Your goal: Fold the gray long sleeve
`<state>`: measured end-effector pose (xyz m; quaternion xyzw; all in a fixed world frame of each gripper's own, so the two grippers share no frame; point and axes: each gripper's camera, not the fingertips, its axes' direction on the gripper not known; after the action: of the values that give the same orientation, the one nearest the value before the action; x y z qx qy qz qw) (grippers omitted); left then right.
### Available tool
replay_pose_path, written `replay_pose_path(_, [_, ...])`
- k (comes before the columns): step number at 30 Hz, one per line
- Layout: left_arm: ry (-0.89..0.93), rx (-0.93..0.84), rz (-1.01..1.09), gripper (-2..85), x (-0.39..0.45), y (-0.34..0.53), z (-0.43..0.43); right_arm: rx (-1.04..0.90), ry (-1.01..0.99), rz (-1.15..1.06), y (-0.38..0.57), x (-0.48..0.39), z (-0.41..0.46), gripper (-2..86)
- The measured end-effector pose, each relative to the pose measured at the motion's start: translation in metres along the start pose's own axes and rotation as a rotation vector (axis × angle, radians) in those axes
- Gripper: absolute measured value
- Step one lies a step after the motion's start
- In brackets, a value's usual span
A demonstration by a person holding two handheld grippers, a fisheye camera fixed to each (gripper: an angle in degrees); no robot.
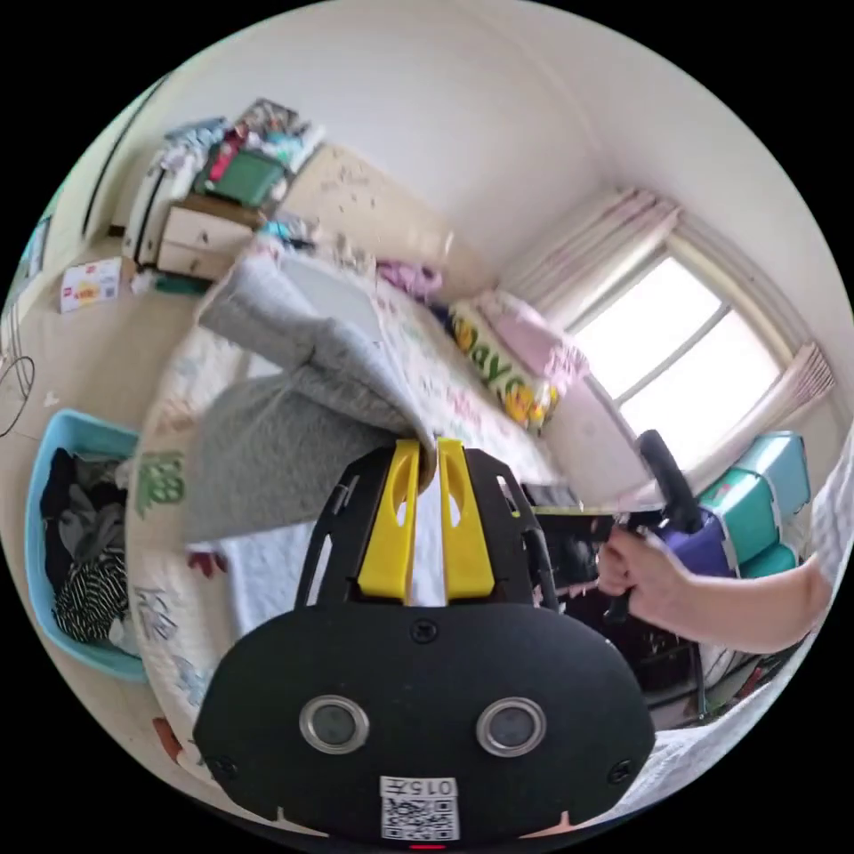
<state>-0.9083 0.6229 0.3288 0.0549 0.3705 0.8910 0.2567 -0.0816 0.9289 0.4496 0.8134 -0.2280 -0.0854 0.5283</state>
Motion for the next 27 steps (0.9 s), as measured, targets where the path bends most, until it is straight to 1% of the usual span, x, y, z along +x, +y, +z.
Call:
replay_pose_path(1, [-0.009, -0.067, -0.009, 1.4, 0.006, 0.006, 0.028, 0.001, 0.010, 0.020, 0.001, 0.009, -0.002, 1.1])
replay_pose_path(2, [-0.031, -0.196, -0.033, 1.4, 0.011, 0.022, 0.082, 0.005, 0.017, 0.052, 0.002, 0.024, -0.005, 1.5])
replay_pose_path(3, [-0.041, -0.327, -0.100, 1.2, 0.009, 0.038, 0.130, 0.009, 0.005, 0.078, 0.002, 0.037, -0.005, 2.3])
replay_pose_path(4, [-0.044, -0.380, -0.134, 1.2, 0.006, 0.046, 0.150, 0.009, -0.009, 0.083, 0.002, 0.042, -0.003, 2.7])
replay_pose_path(5, [-0.071, -0.463, -0.200, 1.3, 0.001, 0.060, 0.181, -0.003, -0.047, 0.080, -0.003, 0.050, 0.002, 4.4])
replay_pose_path(6, [-0.088, -0.500, -0.236, 1.3, -0.001, 0.066, 0.198, -0.024, -0.087, 0.075, -0.010, 0.055, 0.012, 7.2])
replay_pose_path(7, [-0.089, -0.497, -0.247, 1.3, -0.001, 0.066, 0.201, -0.038, -0.113, 0.064, -0.015, 0.056, 0.017, 9.2])
replay_pose_path(9, [-0.085, -0.479, -0.268, 1.3, 0.004, 0.060, 0.206, -0.110, -0.159, 0.025, -0.042, 0.054, 0.044, 17.8])
replay_pose_path(11, [-0.122, -0.488, -0.240, 1.5, 0.013, 0.054, 0.210, -0.170, -0.131, 0.041, -0.063, 0.053, 0.065, 19.5])
replay_pose_path(14, [-0.169, -0.504, -0.213, 2.1, 0.028, 0.044, 0.217, -0.317, -0.066, 0.206, -0.084, 0.074, 0.098, 18.6])
replay_pose_path(16, [-0.187, -0.502, -0.215, 2.6, 0.035, 0.036, 0.218, -0.324, -0.121, 0.260, -0.085, 0.089, 0.094, 17.2])
replay_pose_path(18, [-0.206, -0.490, -0.214, 3.7, 0.045, 0.025, 0.215, -0.224, -0.184, 0.223, -0.077, 0.106, 0.059, 13.7])
replay_pose_path(21, [-0.234, -0.441, -0.210, 4.9, 0.057, 0.012, 0.201, -0.154, -0.134, 0.195, -0.062, 0.139, 0.024, 10.6])
replay_pose_path(22, [-0.245, -0.429, -0.202, 5.0, 0.060, 0.009, 0.198, -0.149, -0.148, 0.186, -0.060, 0.147, 0.021, 9.9])
replay_pose_path(24, [-0.315, -0.406, -0.150, 5.3, 0.079, 0.002, 0.193, -0.189, -0.289, 0.128, -0.059, 0.167, 0.023, 9.9])
replay_pose_path(27, [-0.324, -0.410, -0.068, 6.6, 0.105, -0.009, 0.204, -0.270, -0.393, 0.061, -0.067, 0.169, 0.031, 10.2])
